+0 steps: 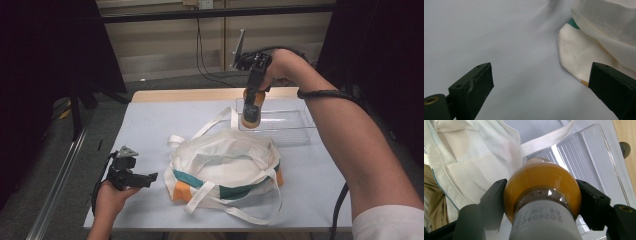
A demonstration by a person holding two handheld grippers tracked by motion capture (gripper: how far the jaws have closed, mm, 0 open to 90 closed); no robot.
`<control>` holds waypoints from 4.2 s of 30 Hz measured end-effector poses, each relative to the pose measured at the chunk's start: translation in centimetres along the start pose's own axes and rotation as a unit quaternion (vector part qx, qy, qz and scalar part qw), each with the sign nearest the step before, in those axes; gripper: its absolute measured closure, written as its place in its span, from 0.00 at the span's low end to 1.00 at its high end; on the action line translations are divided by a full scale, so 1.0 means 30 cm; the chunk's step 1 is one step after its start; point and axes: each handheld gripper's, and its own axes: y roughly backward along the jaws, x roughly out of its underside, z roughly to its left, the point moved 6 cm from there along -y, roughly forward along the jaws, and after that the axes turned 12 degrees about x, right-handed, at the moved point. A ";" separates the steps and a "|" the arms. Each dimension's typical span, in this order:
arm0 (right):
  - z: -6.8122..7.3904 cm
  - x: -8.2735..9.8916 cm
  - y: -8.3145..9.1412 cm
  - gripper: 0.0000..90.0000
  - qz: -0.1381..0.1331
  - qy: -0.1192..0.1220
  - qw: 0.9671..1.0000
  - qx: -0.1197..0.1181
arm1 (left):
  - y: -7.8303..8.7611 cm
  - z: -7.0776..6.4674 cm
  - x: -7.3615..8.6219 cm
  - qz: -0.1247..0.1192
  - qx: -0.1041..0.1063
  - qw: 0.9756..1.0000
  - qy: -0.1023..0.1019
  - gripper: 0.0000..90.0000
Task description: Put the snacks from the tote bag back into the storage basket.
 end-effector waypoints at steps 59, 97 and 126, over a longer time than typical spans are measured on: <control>-0.035 -0.017 -0.125 0.34 0.013 0.015 1.000 0.006 | 0.000 -0.003 0.005 0.006 -0.002 1.000 -0.002 0.06; -0.017 -0.026 -0.178 0.34 0.017 0.032 0.999 0.007 | 0.002 -0.003 0.012 0.004 -0.004 1.000 -0.001 0.06; -0.012 -0.025 -0.226 0.34 0.021 0.040 0.999 0.007 | -0.005 -0.002 0.016 0.008 -0.003 1.000 -0.001 0.06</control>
